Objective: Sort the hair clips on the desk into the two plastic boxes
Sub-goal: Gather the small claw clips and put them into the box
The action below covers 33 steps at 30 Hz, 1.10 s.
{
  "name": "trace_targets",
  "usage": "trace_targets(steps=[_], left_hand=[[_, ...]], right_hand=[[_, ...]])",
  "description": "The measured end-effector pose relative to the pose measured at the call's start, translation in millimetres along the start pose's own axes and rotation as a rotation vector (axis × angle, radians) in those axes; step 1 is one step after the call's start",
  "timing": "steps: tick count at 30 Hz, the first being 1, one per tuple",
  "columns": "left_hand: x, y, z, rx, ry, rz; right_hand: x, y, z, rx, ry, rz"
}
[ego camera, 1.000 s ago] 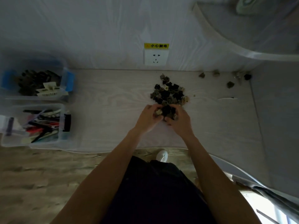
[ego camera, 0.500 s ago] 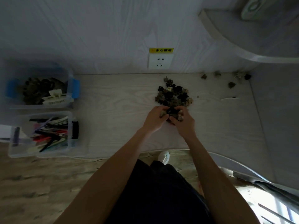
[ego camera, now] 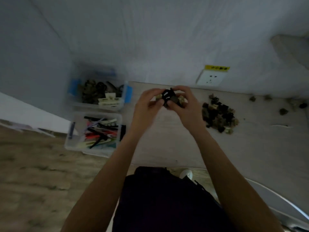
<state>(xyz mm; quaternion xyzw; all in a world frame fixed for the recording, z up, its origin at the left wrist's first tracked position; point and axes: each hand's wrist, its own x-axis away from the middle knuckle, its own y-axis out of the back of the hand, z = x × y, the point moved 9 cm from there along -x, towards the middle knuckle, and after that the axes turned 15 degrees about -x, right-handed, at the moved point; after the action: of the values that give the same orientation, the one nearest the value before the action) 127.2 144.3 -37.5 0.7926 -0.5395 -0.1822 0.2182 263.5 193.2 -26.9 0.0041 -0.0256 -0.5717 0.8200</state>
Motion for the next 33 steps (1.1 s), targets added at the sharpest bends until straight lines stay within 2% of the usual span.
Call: trace_targets(steps=[3, 6, 11, 14, 16, 19, 22, 25, 30, 33], left_hand=[[-16, 62, 29, -0.098, -0.015, -0.099], [-22, 108, 70, -0.161, 0.083, -0.137], [-26, 164, 129, -0.275, 0.261, -0.129], [-27, 178, 142, -0.408, 0.27, -0.059], [-28, 188, 147, -0.529, 0.24, -0.012], [-28, 192, 150, -0.624, 0.189, 0.079], [-27, 184, 146, -0.683, 0.074, 0.17], [-27, 178, 142, -0.716, -0.002, 0.219], [-21, 180, 143, -0.663, -0.01, 0.193], [-23, 186, 146, -0.623, 0.047, 0.095]], right_hand=[[-30, -70, 2, -0.087, -0.026, 0.088], [-50, -134, -9, -0.178, -0.092, 0.212], [-68, -218, -22, 0.004, -0.146, 0.357], [-74, -242, -31, 0.05, -0.188, 0.419], [-74, -257, -31, 0.13, -0.189, 0.505], [-73, -266, -25, 0.364, -0.035, 0.62], [-80, -259, -15, 0.569, 0.125, 0.562], [-90, -250, -11, 0.639, 0.136, 0.508], [-91, -258, -15, 0.708, 0.168, 0.596], [-89, -254, -21, 0.755, 0.171, 0.612]])
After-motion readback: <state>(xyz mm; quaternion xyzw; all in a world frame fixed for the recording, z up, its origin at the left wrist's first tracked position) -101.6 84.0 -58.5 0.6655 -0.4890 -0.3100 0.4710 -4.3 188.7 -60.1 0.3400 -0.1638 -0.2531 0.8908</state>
